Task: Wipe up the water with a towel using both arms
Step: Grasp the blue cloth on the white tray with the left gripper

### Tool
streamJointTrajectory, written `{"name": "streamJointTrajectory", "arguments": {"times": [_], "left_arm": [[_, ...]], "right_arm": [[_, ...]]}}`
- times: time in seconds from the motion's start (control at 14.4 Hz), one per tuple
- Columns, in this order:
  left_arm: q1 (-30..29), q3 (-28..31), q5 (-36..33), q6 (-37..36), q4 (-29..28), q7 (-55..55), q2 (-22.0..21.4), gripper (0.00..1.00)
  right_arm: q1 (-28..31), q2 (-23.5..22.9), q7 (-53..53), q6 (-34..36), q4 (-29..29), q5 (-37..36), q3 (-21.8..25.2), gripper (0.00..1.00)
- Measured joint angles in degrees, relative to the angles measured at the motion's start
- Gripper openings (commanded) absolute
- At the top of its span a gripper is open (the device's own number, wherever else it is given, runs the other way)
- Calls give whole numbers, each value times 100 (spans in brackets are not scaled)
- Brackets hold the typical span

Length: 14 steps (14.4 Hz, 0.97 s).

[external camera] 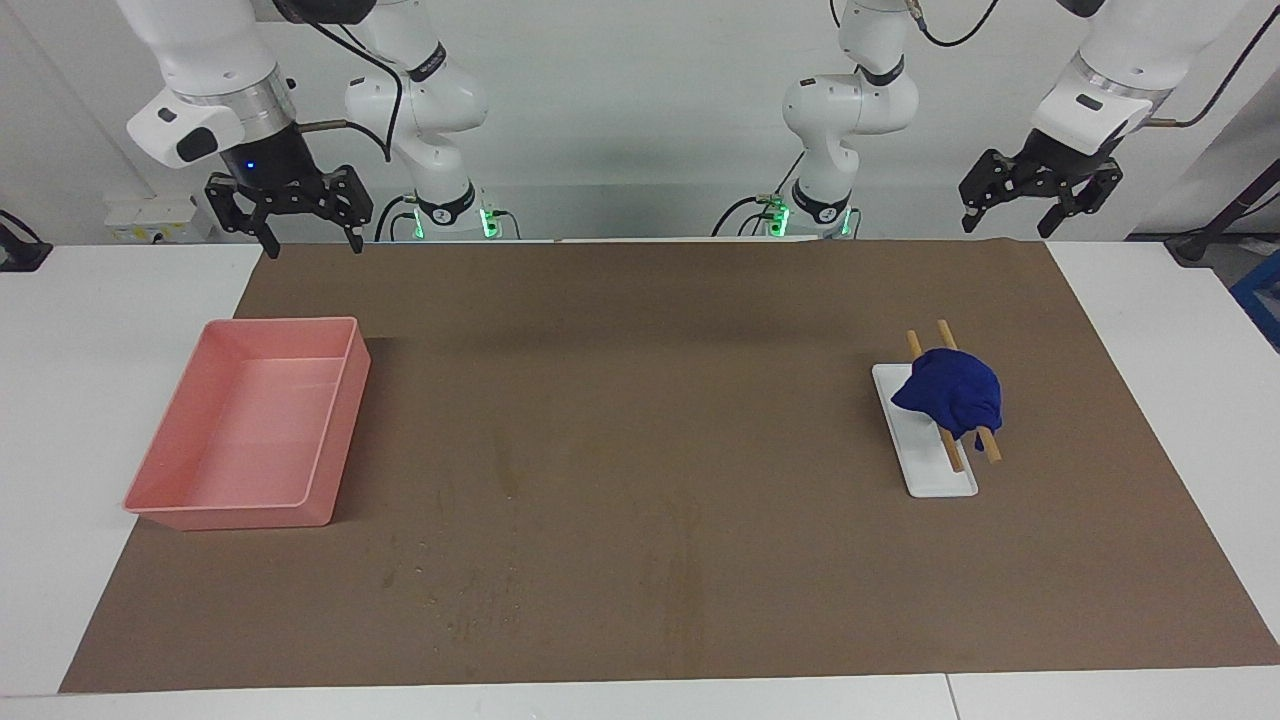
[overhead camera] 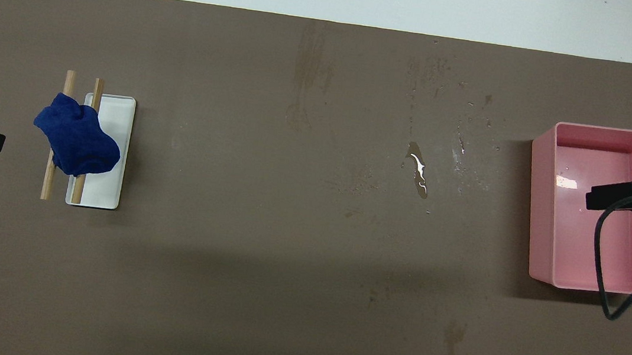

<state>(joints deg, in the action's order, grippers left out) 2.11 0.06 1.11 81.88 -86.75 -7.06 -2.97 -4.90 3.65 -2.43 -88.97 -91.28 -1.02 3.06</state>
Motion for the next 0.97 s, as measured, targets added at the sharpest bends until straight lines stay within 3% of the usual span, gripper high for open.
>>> {"name": "streamJointTrajectory", "arguments": {"times": [0.48,0.76,0.97], "left_arm": [[-3,17,-2,334,-121,145,-8,100],[-24,83,-71,1775,-965,1241,-9,100],[-79,117,-276,2861,-1582,2038,230,100]], "right_arm": [[2,-172,0,170,142,0,12,100],[1,-179,0,212,145,0,9,100],[0,-179,0,248,145,47,7,100]]}}
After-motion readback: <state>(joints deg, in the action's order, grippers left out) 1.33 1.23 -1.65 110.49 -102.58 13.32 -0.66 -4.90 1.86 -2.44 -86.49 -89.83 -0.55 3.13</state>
